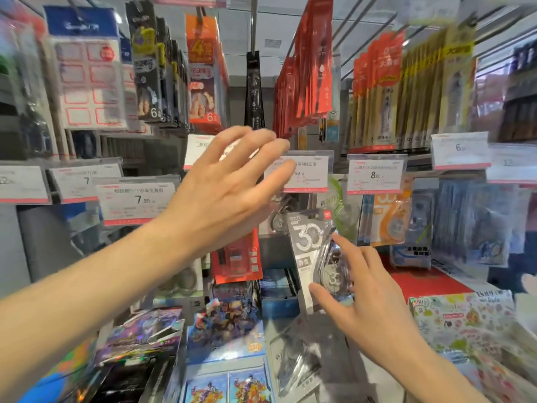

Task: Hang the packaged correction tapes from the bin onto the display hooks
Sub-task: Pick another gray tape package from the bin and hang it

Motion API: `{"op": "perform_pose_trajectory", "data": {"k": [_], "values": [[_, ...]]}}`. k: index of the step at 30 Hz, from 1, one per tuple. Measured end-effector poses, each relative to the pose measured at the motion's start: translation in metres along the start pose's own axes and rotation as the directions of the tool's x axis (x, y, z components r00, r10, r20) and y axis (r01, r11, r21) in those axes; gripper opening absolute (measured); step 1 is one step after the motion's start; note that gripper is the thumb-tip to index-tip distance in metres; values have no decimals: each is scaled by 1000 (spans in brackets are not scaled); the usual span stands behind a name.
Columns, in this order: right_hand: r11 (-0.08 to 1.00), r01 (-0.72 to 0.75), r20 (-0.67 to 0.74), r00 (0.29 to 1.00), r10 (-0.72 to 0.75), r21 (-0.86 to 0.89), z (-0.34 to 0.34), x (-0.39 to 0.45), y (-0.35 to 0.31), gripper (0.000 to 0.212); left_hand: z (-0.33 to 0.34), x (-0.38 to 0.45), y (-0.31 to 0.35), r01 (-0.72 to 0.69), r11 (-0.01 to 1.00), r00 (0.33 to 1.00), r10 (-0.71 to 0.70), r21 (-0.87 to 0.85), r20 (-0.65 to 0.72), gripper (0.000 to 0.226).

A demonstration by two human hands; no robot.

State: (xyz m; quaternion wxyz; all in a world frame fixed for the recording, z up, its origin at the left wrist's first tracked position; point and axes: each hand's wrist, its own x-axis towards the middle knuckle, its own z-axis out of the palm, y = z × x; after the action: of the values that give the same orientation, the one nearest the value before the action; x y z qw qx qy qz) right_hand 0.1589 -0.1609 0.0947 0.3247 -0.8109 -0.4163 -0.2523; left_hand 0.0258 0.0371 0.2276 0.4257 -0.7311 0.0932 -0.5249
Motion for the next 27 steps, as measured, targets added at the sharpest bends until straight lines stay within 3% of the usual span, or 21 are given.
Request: {"op": "perform_pose_trajectory", "data": {"k": [5, 16, 27], "values": [[1000, 11, -41, 999, -12, -22, -4, 5, -3, 83, 8, 13, -3, -4, 997, 992, -6, 78, 123, 27], [998, 44, -144, 988, -50, -47, -9, 14, -18, 81, 6, 20, -12, 56, 992, 996, -48, -115, 71, 20], [993, 26, -207, 977, -50, -114, -4, 43, -39, 73, 10, 21, -19, 65, 983, 996, -54, -174, 64, 22]]}}
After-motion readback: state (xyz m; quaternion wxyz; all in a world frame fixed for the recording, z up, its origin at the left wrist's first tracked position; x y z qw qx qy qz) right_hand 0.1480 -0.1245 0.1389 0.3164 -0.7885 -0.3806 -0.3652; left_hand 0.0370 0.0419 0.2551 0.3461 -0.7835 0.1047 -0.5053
